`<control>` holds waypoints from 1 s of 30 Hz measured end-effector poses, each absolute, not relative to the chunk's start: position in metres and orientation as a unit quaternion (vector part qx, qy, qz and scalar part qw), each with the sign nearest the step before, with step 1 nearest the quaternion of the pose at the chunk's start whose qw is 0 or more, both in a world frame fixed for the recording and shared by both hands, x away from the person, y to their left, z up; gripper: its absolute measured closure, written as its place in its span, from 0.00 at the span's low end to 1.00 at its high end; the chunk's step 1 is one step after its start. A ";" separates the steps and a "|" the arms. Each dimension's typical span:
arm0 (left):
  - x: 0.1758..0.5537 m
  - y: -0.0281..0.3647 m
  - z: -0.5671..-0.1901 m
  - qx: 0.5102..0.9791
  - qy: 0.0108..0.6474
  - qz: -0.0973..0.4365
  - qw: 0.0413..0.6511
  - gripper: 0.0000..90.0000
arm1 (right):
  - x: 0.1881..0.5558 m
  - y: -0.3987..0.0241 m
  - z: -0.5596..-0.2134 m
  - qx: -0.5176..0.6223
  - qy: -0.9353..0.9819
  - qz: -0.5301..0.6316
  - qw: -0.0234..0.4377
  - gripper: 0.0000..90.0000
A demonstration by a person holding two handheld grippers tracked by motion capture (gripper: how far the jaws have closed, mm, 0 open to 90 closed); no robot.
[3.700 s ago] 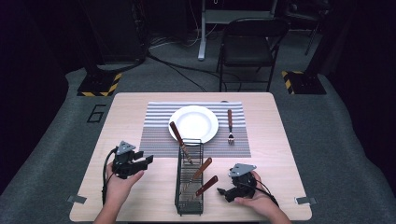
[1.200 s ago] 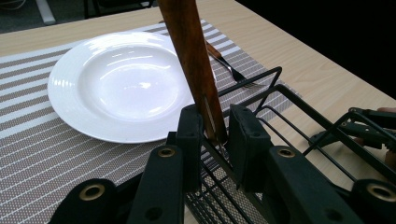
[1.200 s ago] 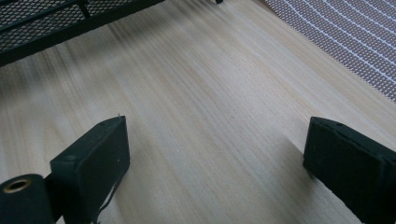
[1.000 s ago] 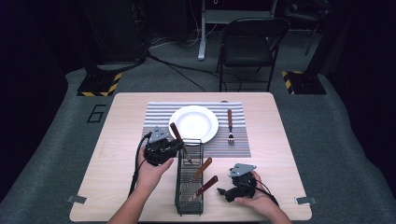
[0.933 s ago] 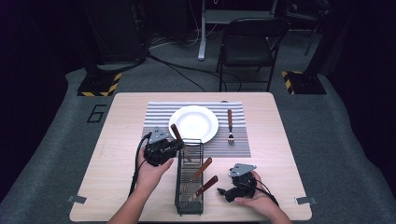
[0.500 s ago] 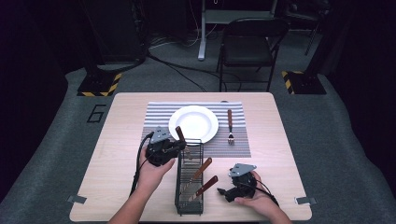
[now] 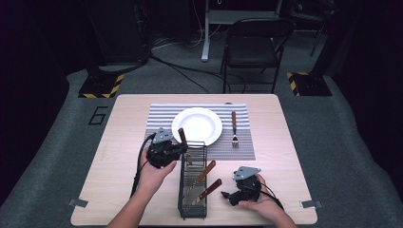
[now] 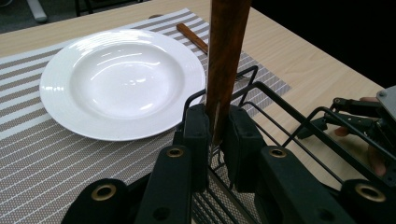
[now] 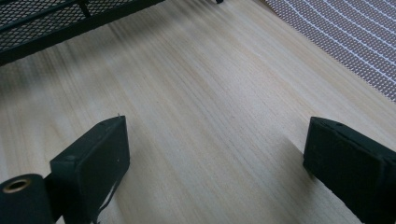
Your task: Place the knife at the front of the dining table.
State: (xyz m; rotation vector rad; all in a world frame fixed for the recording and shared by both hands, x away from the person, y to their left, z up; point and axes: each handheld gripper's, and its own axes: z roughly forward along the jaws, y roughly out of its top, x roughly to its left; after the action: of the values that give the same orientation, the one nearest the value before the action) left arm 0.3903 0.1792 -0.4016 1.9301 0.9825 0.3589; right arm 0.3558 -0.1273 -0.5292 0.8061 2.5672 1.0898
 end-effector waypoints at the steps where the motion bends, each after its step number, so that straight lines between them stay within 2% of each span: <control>1: 0.391 0.179 -0.402 0.782 0.398 0.146 0.456 0.89 | 0.356 -0.127 -0.529 0.276 0.878 0.373 0.119 0.07; 17: 0.397 0.172 -0.403 0.775 0.397 0.145 0.470 0.89 | 0.356 -0.128 -0.529 0.274 0.878 0.373 0.119 0.07; 30: 0.385 0.185 -0.370 0.770 0.385 0.161 0.483 0.89 | 0.356 -0.127 -0.529 0.276 0.878 0.373 0.119 0.07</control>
State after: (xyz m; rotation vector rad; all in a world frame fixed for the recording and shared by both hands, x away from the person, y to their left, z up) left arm 0.3853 0.1849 -0.3703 1.8751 0.9379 0.3926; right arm 0.3558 -0.1274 -0.5291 0.8074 2.5674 1.0902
